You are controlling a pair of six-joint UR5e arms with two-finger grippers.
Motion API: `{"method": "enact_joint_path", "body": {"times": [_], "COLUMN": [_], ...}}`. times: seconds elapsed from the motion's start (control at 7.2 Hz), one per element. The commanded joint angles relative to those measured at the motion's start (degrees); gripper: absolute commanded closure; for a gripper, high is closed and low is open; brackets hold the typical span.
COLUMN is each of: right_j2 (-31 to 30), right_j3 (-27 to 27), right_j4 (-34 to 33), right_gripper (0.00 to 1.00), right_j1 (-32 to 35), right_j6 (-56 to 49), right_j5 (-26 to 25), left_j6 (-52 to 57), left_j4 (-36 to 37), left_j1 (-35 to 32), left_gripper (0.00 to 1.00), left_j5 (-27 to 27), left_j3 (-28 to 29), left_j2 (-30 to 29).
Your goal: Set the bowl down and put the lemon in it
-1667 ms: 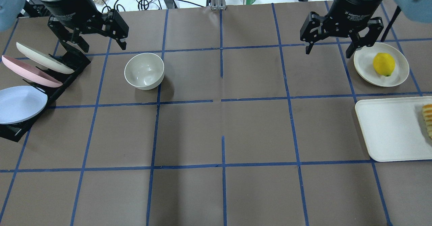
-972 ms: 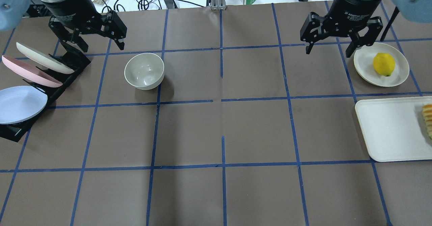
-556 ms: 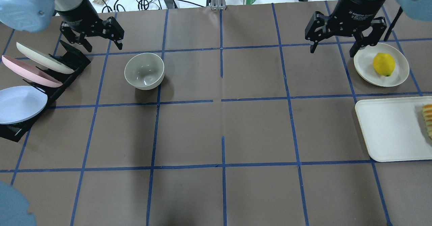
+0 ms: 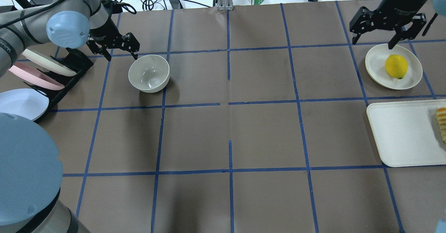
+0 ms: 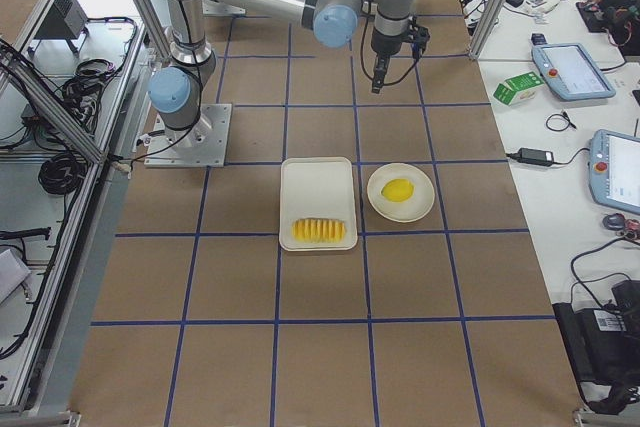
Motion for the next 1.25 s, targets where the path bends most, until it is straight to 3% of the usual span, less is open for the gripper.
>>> {"method": "enact_joint_path", "body": {"times": [0.0,0.14,0.28,0.56,0.69,0.83,1.11], "right_j2": [5.8,8.5,10.3,14.3,15.4,16.6,18.2], "right_j3": [-0.1,-0.5,-0.2,-0.9,-0.8,-0.7,-0.2], "right_j4": [-5.1,-8.1,-12.7,-15.8,-19.0,-19.3,-23.4], "right_gripper": [0.0,0.0,0.0,0.0,0.0,0.0,0.0], "right_j1": [-5.7,-7.2,-8.1,-8.9,-9.3,-9.3,-11.7], "right_j6": [-6.7,-10.0,-15.6,-17.9,-22.1,-23.0,-23.6], "right_j5": [-1.2,-3.6,-3.6,-3.8,-3.9,-4.1,-3.4], "left_j6": [0.9,0.1,-1.3,-1.3,-0.3,-0.1,-0.1], "left_j4": [8.7,11.8,12.2,12.1,12.1,12.0,11.3], "left_j1": [1.0,1.1,1.1,1.1,1.2,1.6,3.2], "left_gripper": [0.0,0.0,0.08,0.5,0.8,1.0,1.0], "left_j5": [0.0,0.0,-0.9,-3.5,-3.1,-2.7,-3.3], "left_j3": [-5.3,-8.4,-8.7,-8.5,-8.5,-8.5,-8.4], "left_j2": [-2.4,-2.8,-2.8,-3.3,-3.5,-3.4,-3.2]}}
